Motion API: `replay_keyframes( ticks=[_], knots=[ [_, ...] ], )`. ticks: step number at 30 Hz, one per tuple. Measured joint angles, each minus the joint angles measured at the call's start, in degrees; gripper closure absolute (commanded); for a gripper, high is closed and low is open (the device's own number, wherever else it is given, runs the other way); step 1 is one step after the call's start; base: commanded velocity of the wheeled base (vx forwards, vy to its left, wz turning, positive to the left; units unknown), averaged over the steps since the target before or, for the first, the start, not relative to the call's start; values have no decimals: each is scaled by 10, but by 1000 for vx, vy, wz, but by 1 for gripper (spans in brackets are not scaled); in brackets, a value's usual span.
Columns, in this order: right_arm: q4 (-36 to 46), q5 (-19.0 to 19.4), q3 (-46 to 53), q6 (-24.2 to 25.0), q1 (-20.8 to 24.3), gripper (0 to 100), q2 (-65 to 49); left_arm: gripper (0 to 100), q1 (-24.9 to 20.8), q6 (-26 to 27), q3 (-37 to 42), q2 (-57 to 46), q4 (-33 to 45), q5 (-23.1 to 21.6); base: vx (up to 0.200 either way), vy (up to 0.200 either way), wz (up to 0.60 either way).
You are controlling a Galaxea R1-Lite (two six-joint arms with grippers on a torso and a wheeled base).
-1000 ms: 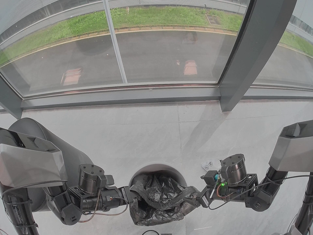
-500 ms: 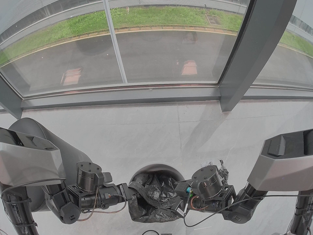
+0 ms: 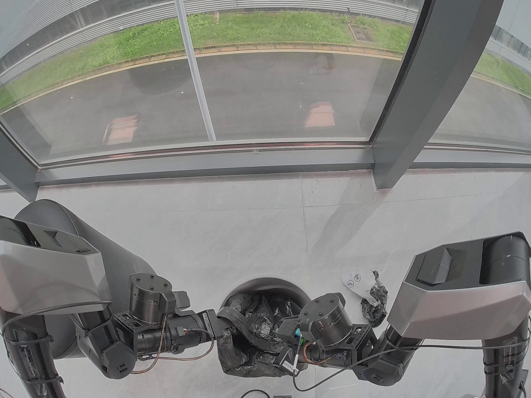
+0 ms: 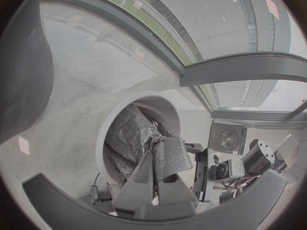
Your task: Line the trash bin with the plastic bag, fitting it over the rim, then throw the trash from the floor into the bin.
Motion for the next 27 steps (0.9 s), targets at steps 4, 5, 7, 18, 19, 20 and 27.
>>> replay_keyframes(
  ticks=[4, 5, 7, 18, 19, 20, 27],
  knots=[
    [-1, -5, -16, 1, 0, 0, 13, 100, 0, 0, 0, 0, 0, 0, 0, 0, 0],
    [-1, -8, -20, 1, -1, 0, 17, 100, 0, 0, 0, 0, 0, 0, 0, 0, 0],
    [-7, -14, -32, 2, -4, 0, 27, 100, 0, 0, 1, 0, 0, 0, 0, 0, 0],
    [-15, -81, -75, 3, -21, 0, 54, 100, 0, 0, 5, -4, -1, 0, 0, 0, 0],
    [-16, -87, -77, 3, -21, 0, 54, 100, 0, 0, 6, -4, -1, 0, 0, 0, 0],
    [-19, -90, -79, 3, -22, 0, 54, 100, 0, 0, 6, -5, -1, 0, 0, 0, 0],
    [-67, -135, -77, 0, -20, 0, 53, 100, 0, 0, 11, -9, -1, 1, 0, 0, 0]
  ],
)
